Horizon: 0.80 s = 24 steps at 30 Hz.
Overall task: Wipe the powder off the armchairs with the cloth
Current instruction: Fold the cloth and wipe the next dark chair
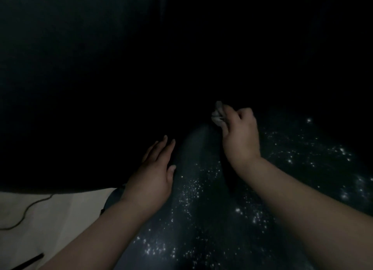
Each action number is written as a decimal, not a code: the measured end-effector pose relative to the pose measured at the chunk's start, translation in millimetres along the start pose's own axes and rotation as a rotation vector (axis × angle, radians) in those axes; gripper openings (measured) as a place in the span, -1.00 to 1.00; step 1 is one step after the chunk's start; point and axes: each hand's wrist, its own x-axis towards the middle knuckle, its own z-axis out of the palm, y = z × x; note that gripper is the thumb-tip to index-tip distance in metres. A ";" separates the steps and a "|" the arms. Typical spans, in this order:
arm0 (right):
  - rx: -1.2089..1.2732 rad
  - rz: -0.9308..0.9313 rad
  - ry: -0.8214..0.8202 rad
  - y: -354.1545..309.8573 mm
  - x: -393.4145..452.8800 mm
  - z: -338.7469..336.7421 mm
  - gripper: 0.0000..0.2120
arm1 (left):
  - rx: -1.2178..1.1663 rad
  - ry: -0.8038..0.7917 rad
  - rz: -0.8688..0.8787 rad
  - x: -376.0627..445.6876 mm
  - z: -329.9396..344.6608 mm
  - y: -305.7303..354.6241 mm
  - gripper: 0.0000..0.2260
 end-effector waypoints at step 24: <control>-0.075 -0.181 -0.009 3.1 -9.9 -2.9 -0.54 | 0.065 0.040 -0.061 -30.3 2.7 -10.8 -0.50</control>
